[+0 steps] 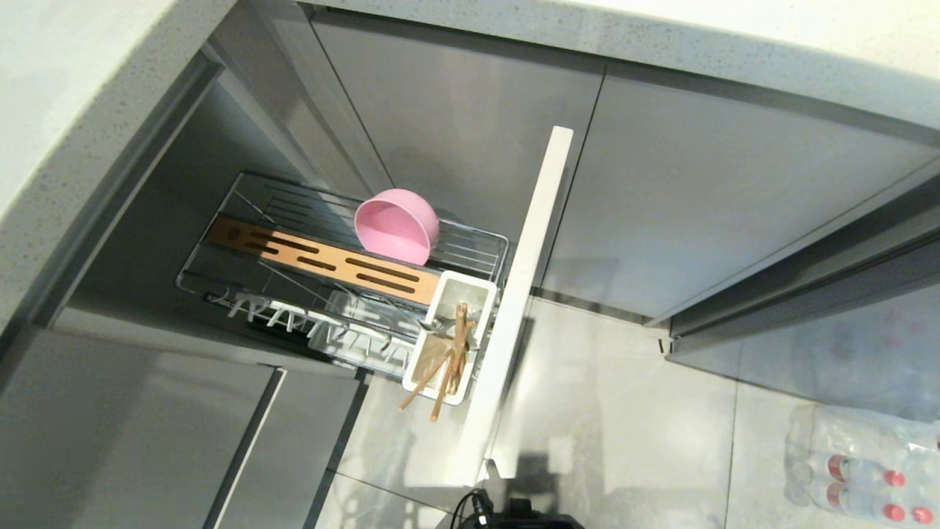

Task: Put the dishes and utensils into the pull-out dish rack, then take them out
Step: Pick up the plate and place it in the cupboard

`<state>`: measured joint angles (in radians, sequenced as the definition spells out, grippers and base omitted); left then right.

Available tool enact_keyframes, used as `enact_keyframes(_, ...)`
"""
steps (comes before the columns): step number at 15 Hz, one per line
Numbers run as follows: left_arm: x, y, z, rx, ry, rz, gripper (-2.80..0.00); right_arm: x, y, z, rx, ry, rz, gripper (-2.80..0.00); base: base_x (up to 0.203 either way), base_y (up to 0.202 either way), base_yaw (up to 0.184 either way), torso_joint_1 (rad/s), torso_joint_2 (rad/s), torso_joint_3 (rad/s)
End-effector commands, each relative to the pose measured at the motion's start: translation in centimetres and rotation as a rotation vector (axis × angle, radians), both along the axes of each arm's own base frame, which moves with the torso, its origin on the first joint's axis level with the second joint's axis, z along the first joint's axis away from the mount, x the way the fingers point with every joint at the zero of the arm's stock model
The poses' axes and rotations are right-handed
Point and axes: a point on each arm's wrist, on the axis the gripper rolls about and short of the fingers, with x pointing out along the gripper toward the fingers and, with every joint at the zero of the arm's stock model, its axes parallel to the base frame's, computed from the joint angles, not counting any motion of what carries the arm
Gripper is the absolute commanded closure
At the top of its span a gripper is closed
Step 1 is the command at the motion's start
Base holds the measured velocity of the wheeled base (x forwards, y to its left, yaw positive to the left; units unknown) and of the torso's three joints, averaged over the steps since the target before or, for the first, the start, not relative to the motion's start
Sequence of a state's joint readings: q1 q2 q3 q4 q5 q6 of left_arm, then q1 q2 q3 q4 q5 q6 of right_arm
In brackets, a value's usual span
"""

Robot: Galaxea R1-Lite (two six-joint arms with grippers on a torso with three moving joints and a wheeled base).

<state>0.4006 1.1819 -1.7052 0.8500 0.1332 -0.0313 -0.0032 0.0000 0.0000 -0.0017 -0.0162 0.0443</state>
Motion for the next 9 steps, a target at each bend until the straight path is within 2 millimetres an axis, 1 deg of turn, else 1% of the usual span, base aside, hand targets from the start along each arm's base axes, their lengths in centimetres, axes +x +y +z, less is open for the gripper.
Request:
enact_keyframes(1, 0.3, 0.2, -0.4, -0.030, 0.010, 0.015, -2.80, 0.0, 0.0, 0.0, 0.000, 0.000, 0.001, 0.00, 0.000, 0.000, 0.000, 0.000, 0.00, 0.000)
enact_keyframes(7, 1.1, 0.4, -0.8, -0.132, -0.063, -0.023, -2.80, 0.0, 0.0, 0.0, 0.000, -0.001, 0.000, 0.00, 0.000, 0.000, 0.000, 0.000, 0.00, 0.000)
enact_keyframes(9, 1.4, 0.8, -0.9, -0.149, -0.063, -0.020, -2.80, 0.0, 0.0, 0.0, 0.000, 0.000, 0.001, 0.00, 0.000, 0.000, 0.000, 0.000, 0.00, 0.000)
